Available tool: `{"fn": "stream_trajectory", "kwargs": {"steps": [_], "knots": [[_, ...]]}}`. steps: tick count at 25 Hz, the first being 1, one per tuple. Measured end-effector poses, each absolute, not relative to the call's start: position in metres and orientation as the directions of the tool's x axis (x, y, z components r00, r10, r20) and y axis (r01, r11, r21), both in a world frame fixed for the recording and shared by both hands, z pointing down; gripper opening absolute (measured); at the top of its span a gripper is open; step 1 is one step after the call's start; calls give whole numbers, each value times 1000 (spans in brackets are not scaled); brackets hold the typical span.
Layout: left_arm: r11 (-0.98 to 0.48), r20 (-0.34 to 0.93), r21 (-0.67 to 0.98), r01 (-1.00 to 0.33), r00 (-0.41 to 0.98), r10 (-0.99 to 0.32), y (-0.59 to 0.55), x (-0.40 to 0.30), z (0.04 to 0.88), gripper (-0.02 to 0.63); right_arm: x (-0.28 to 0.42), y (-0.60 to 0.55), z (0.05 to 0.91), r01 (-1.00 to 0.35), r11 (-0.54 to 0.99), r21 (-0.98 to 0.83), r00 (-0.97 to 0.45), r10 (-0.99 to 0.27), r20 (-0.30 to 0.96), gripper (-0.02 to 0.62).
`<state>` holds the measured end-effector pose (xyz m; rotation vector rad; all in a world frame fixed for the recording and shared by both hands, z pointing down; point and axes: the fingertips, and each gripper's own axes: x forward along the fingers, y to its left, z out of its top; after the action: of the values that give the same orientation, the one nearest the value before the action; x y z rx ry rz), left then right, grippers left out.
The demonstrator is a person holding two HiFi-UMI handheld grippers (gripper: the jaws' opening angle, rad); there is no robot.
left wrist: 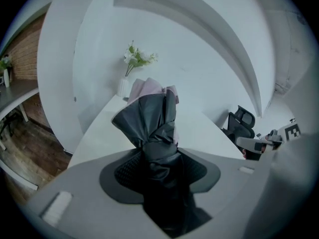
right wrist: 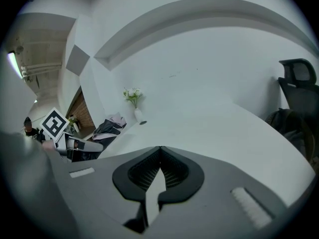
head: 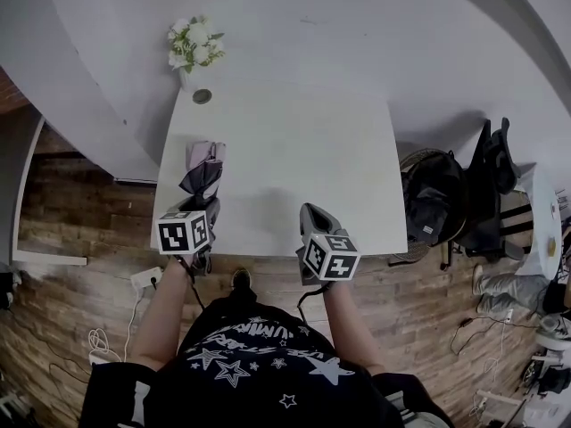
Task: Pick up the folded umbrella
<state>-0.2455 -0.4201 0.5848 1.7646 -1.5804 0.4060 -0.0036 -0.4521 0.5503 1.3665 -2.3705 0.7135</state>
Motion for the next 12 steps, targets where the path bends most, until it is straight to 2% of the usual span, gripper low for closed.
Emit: {"fn": "stream_trajectory", "kwargs": {"steps": [12], "knots": [[12,534,337,-941,181,-826,-368,-211,533,210,22,-403,524,-842,473,-260,-540,-720,436,17]]}}
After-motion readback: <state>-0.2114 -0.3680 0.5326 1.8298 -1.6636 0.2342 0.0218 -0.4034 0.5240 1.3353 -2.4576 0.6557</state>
